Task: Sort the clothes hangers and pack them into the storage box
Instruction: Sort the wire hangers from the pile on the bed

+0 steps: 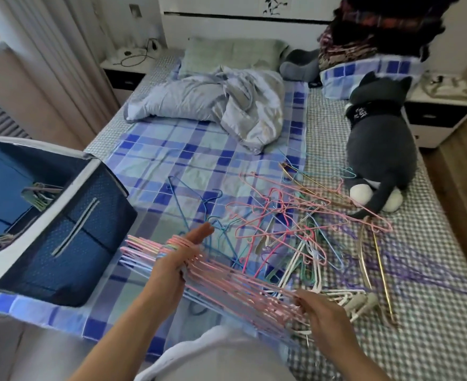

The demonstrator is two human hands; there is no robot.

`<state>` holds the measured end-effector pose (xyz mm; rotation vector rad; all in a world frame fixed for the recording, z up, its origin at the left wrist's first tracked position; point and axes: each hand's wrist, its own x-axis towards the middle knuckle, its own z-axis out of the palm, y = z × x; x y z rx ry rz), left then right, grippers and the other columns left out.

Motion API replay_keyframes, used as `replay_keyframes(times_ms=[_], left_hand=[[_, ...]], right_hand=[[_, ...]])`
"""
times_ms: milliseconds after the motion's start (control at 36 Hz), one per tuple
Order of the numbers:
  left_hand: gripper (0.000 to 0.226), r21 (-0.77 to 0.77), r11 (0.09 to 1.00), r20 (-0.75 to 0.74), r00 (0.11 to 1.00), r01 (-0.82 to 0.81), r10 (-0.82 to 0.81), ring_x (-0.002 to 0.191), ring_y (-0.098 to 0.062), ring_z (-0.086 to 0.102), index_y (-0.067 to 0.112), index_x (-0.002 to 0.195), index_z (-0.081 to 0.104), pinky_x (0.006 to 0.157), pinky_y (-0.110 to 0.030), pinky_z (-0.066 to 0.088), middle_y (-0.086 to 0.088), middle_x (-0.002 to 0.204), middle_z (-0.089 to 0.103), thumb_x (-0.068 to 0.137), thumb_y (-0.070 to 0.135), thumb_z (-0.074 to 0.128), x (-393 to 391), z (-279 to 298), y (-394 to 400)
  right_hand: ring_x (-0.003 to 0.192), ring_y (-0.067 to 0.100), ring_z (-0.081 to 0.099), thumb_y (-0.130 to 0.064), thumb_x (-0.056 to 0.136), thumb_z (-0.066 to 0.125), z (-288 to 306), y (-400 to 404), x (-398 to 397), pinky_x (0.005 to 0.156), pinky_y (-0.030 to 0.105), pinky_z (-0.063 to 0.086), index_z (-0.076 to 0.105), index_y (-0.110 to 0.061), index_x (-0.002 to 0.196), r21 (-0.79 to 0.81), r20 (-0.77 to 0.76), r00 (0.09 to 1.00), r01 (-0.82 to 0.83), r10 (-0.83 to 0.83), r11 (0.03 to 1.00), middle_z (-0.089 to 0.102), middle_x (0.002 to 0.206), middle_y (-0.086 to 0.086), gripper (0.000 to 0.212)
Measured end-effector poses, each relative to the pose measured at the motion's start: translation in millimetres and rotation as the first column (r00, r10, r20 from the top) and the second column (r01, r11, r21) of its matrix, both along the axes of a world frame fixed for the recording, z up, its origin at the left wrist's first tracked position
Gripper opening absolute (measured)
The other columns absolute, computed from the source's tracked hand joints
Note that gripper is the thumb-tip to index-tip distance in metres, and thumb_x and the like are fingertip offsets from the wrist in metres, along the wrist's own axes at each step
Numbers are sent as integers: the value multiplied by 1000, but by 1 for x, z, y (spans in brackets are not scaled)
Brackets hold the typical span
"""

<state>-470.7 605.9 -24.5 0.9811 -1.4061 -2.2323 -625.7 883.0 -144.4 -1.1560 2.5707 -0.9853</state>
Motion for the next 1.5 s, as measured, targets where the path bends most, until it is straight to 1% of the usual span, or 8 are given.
replay_keyframes(times_ms=[83,194,361,556,806,1083,1333,1500], left_hand=[[58,6,999,-41,999,34,-33,94,-22,67,15,135,62,82,-36,52,-12,123,71,78,16,56,-1,-2,4],[43,57,998,-12,999,-38,38,94,-25,69,7,130,66,80,-30,57,-19,98,69,92,16,47,-1,-11,7],[31,-113,989,209,970,-99,121,75,-26,59,17,84,82,68,-37,45,-11,82,68,95,12,53,-8,-25,15],[11,-62,975,181,958,-213,221,76,-25,60,11,68,75,74,-34,47,-15,84,65,74,17,67,-4,-30,6],[49,-80,960,204,938,-267,278,90,-31,64,14,65,73,91,-48,46,-14,90,73,101,12,40,13,-39,8],[44,-115,907,296,858,-405,421,87,-29,63,13,66,66,87,-44,46,-13,88,74,102,11,40,27,-37,8],[35,-122,899,343,832,-419,435,101,-35,68,5,75,63,96,-48,45,-21,93,71,102,11,42,41,-37,16],[30,-82,909,306,858,-408,413,86,-29,67,0,80,58,88,-45,47,-21,92,70,102,12,41,38,-31,20]], right_hand=[[75,8,68,7,79,74,-7,6,-4,63,23,52,69,-33,112,21,22,997,-72,72,997,74,92,-9,52],[91,7,67,-41,99,55,-10,1,-13,84,34,55,63,-43,114,200,418,904,-186,88,962,72,101,-12,17],[87,4,52,-9,98,49,-32,-10,-41,80,24,49,58,-31,133,408,686,718,-512,116,755,55,109,-14,42],[64,23,53,-2,99,42,-86,-10,-125,54,32,41,59,-3,124,663,502,757,-25,-419,749,63,100,11,31],[76,32,61,-5,96,48,-117,-27,-192,56,32,43,57,-3,123,737,327,773,153,-544,659,62,94,15,28],[72,31,62,-23,100,55,-141,-65,-211,55,31,44,60,7,117,819,309,786,66,-535,570,66,97,25,35],[96,45,65,-3,93,62,-121,-74,-200,69,39,45,64,12,107,724,185,759,324,-624,609,65,108,33,22],[53,28,67,-5,102,47,-123,-71,-163,62,51,60,59,5,102,496,563,472,463,-678,734,69,85,24,16]])
